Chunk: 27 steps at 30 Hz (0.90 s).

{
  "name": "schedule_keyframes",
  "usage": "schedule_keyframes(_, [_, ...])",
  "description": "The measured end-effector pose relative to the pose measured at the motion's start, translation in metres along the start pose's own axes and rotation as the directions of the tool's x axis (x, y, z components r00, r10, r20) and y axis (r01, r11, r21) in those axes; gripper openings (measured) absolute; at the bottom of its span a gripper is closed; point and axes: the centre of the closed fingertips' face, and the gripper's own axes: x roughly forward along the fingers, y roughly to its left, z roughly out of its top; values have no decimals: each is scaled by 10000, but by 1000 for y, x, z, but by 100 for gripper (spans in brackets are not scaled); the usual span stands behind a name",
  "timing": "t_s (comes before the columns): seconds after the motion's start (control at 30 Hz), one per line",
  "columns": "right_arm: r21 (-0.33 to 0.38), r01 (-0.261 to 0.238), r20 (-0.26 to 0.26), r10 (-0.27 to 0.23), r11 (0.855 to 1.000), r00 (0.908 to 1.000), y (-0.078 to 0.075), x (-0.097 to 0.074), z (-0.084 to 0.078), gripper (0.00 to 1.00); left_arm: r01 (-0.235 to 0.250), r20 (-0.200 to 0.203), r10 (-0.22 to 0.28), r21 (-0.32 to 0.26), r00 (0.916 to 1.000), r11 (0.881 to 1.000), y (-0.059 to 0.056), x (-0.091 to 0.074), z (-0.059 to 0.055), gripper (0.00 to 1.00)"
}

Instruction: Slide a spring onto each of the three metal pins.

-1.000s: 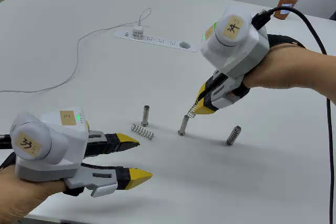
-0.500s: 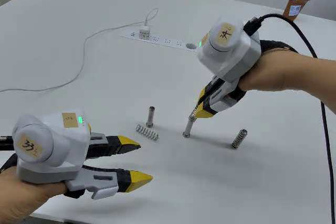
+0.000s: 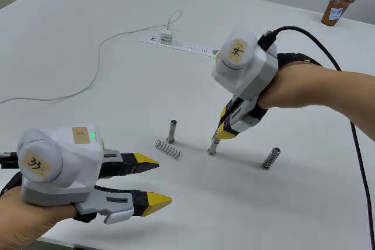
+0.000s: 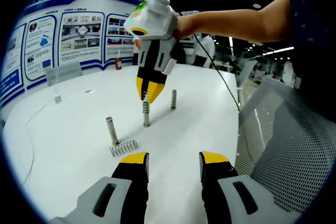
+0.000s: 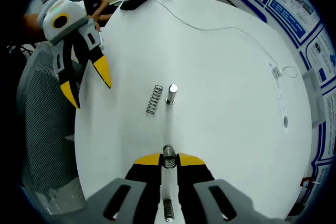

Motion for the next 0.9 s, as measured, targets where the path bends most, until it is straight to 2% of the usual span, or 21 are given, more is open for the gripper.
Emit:
schedule_keyframes(0.4, [257,-15,-392,25,9997,9992,-1,23,-7,12,-45,64,45,-45,10000,10000,1,1,1,39])
schedule_keyframes(0.57, [353,-46,-467,63,9994,9989,1,26,-10,12,-65,52,66,-63,10000,10000,2,1,0,39])
schedule_keyframes(0.9, [362,-13,-253,22,9993,9997,-1,26,-8,13,-103,65,104,-61,9999,9999,3,2,0,39])
